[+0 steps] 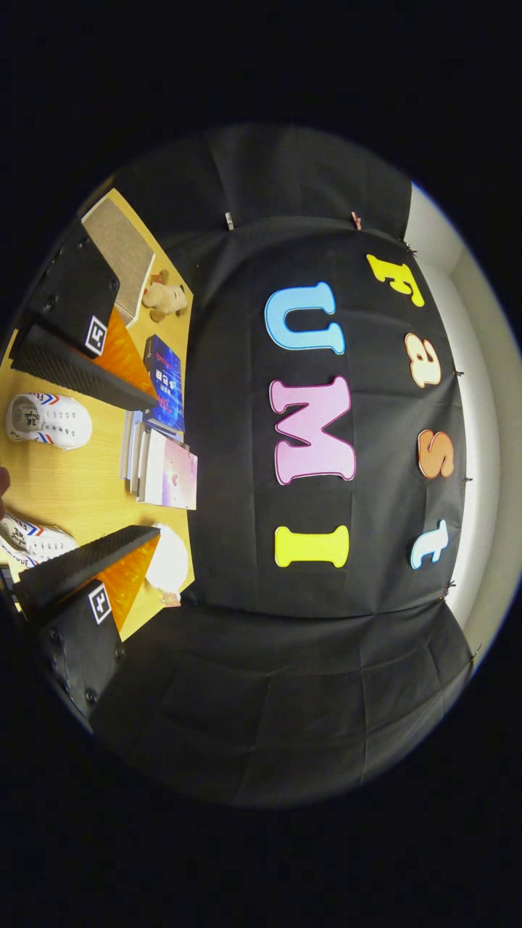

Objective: Open the storage box then place both shoes into the box .Put the left shoe in first, then the right shoe, with the right side of both shoes facing outward in a uniform manner.

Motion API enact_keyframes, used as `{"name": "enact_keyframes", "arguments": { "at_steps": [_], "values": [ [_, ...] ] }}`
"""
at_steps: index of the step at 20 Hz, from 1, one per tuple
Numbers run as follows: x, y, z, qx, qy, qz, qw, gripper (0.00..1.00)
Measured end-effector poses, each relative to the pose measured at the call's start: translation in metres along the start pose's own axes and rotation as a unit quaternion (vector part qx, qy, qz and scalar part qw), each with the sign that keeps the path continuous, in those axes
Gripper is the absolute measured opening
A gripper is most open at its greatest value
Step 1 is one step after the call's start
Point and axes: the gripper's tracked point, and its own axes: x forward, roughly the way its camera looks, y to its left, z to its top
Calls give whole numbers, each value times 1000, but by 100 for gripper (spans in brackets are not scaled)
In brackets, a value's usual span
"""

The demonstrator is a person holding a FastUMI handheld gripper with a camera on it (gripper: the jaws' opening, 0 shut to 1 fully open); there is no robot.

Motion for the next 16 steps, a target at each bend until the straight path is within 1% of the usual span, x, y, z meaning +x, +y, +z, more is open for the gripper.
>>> {"name": "enact_keyframes", "arguments": {
  "at_steps": [3,6,10,13,16],
  "values": [
    [2,11,-8,0,13,-4,1000,97],
    [2,31,-25,12,48,11,999,97],
    [6,51,-41,31,76,29,996,98],
    [8,72,-63,58,113,60,990,98],
    [4,99,-92,95,167,104,976,99]
  ]
}}
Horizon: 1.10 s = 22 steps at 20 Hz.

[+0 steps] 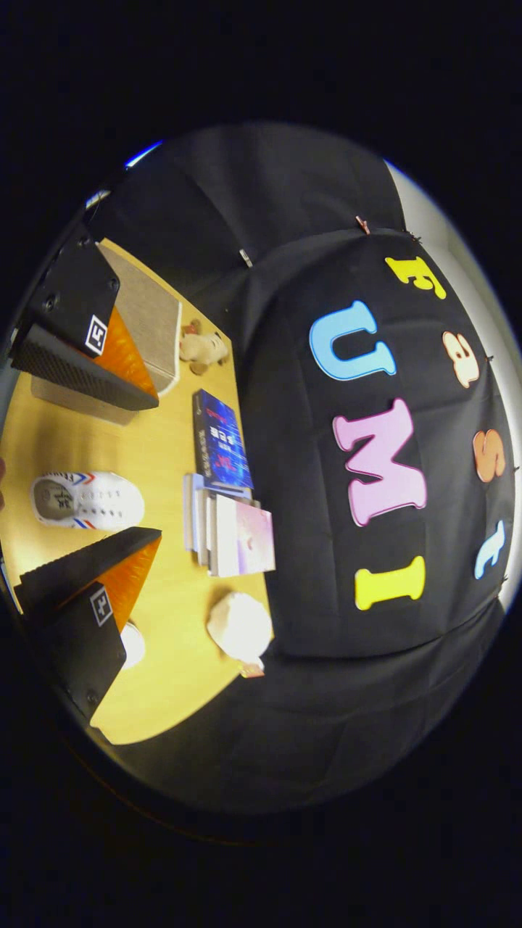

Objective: Open the storage box then place both shoes into the box .Put the left shoe in first, then the right shoe, with the right side of both shoes facing outward in a uniform manner.

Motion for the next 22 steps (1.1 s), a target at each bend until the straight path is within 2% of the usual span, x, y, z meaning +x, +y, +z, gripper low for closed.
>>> {"name": "enact_keyframes", "arguments": {
  "at_steps": [3,5,9,12,15,22],
  "values": [
    [2,29,-32,46,51,69,995,99],
    [-2,49,-56,82,95,121,985,99],
    [-11,83,-93,156,154,208,953,98],
    [-19,99,-116,184,200,263,926,98],
    [-18,108,-135,211,234,299,901,98],
    [-11,129,-152,276,288,345,850,97]
  ]
}}
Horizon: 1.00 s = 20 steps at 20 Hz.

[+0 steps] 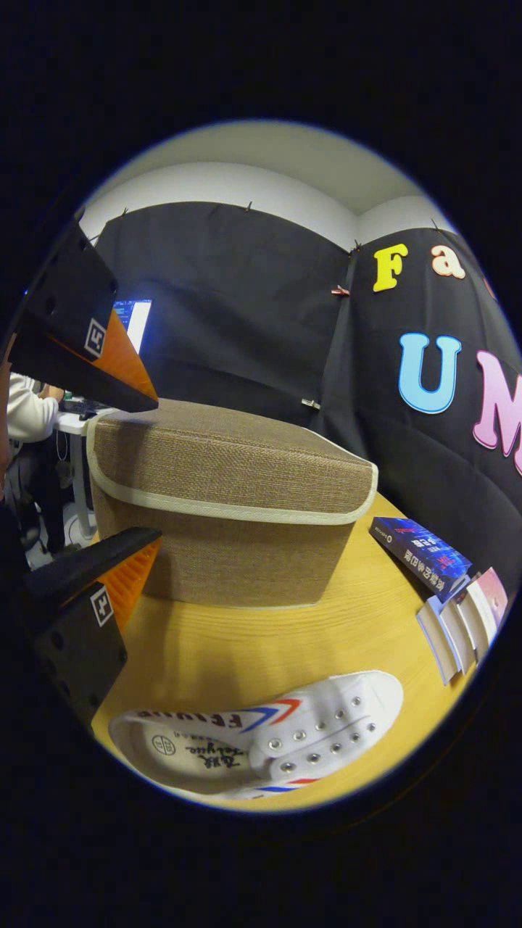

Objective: Open the storage box then place both shoes into the box .Put the left shoe in first, then the right shoe, with the right side of both shoes facing outward in a uniform manner.

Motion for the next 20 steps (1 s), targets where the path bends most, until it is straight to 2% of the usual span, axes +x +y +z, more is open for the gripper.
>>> {"name": "enact_keyframes", "arguments": {
  "at_steps": [6,7,8,16,17,18,20],
  "values": [
    [0,13,0,78,20,50,996,96],
    [-4,17,3,85,16,57,995,88],
    [-11,22,4,97,17,66,993,86],
    [-39,75,29,152,-11,117,981,85],
    [-41,83,32,159,-12,123,980,71],
    [-42,92,34,163,-9,130,978,71],
    [-38,101,37,152,-13,130,980,54]
  ]
}}
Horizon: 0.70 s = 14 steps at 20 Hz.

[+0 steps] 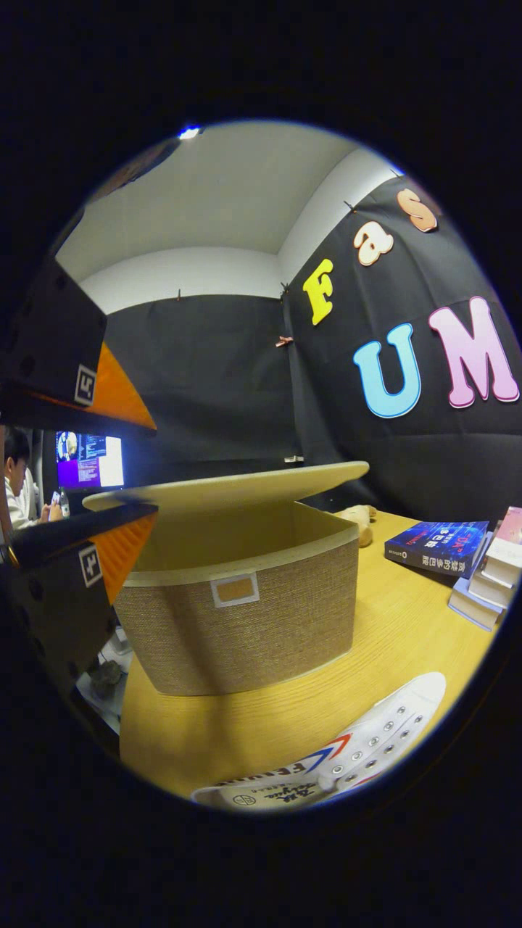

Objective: Open the storage box then place both shoes into the box .Put the left shoe in first, then the right shoe, with the right side of both shoes facing outward in a uniform manner.

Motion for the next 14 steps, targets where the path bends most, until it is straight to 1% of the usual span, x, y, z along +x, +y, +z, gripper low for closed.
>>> {"name": "enact_keyframes", "arguments": {
  "at_steps": [1,2,3,4,6,8,10,14],
  "values": [
    [2,0,0,-8,-1,-13,1000,52],
    [11,-16,0,-21,-21,-66,997,32],
    [11,-21,6,-25,-30,-80,996,13],
    [13,-17,6,-23,-27,-83,996,12],
    [22,-6,2,-27,-33,-79,996,5],
    [23,7,-4,-30,-32,-79,996,5],
    [33,21,-8,-38,-26,-88,995,5],
    [57,53,-17,-78,-17,-100,992,5]
  ]
}}
